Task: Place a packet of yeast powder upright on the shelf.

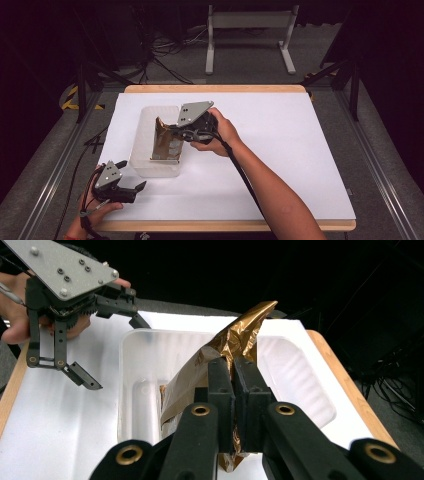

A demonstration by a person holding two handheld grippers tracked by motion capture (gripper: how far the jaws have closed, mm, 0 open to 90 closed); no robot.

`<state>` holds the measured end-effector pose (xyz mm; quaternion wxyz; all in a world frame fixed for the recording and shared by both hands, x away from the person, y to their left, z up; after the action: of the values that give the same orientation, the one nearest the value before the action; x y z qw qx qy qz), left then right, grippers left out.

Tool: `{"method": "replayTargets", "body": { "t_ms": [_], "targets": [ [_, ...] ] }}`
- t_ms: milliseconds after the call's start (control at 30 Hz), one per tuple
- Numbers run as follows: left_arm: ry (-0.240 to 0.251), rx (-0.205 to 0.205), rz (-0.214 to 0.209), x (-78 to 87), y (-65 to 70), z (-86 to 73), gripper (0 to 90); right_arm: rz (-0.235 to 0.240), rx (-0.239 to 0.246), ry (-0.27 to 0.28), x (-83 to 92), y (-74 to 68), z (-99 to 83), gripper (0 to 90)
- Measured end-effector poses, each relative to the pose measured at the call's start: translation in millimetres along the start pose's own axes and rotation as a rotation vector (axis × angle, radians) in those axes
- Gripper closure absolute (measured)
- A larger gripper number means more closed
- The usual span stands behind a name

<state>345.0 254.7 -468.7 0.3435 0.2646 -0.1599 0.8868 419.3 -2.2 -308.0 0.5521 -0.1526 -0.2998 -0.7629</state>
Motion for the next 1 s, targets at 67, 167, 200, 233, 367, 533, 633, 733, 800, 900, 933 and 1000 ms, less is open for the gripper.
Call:
{"method": "replayTargets", "body": {
  "t_ms": [67, 167, 200, 233, 367, 533, 633, 733, 800, 900, 933, 1000],
  "targets": [
    [0.000, 0.001, 0.001, 0.4, -0.1, -0.1, 4.3, 0.006, 0.010, -0.014, -4.9, -1.4, 0.0, 86.3],
    [0.002, 0.005, 0.002, 0.6, -0.1, -0.3, 4.3, 0.018, 0.018, -0.032, -11.5, -4.2, 0.0, 86.3],
    [0.000, 0.008, -0.001, 0.5, 0.2, -0.5, 4.3, 0.022, 0.020, -0.034, -13.0, -4.8, 0.0, 86.2],
    [0.000, 0.008, 0.000, 0.5, 0.1, -0.5, 4.3, 0.025, 0.020, -0.038, -15.1, -6.0, 0.2, 86.1],
    [-0.001, 0.008, -0.001, 0.4, 0.2, -0.6, 4.3, 0.033, 0.022, -0.049, -21.6, -7.7, 0.4, 85.7],
    [-0.001, 0.007, -0.001, 0.4, 0.1, -0.7, 4.3, 0.036, 0.010, -0.035, -25.5, -8.6, 1.0, 85.4],
    [0.000, 0.005, 0.000, 0.3, 0.0, -0.6, 4.3, 0.040, -0.004, -0.023, -27.4, -9.0, 0.8, 85.1],
    [-0.001, 0.003, -0.001, 0.2, 0.1, -0.7, 4.4, 0.043, -0.016, -0.009, -29.6, -9.6, 0.8, 84.7],
    [-0.001, 0.002, -0.002, -0.1, 0.2, -0.6, 4.4, 0.043, -0.020, -0.002, -31.1, -9.9, 0.8, 84.3],
    [-0.002, 0.000, -0.001, -0.1, -0.2, -0.7, 4.4, 0.042, -0.037, 0.017, -34.1, -10.4, 0.6, 83.7],
    [-0.003, 0.003, -0.002, 0.0, -0.1, -0.8, 4.4, 0.045, -0.039, 0.024, -35.0, -10.8, 0.5, 83.4],
    [-0.003, 0.004, -0.001, 0.2, -0.4, -1.0, 4.3, 0.044, -0.046, 0.035, -36.7, -11.3, 0.4, 83.1]
  ]
}}
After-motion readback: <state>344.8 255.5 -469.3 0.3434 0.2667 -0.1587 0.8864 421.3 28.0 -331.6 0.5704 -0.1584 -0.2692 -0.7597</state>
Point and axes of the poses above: each handheld gripper's, and its own axes: x roughly backward along the jaws, z roughly out of its top, y roughly to its right, the point moved 3 cm from there along -x, roughly forward along the jaws, and after that the axes turned 2 degrees about -y, right-handed, at the moved point
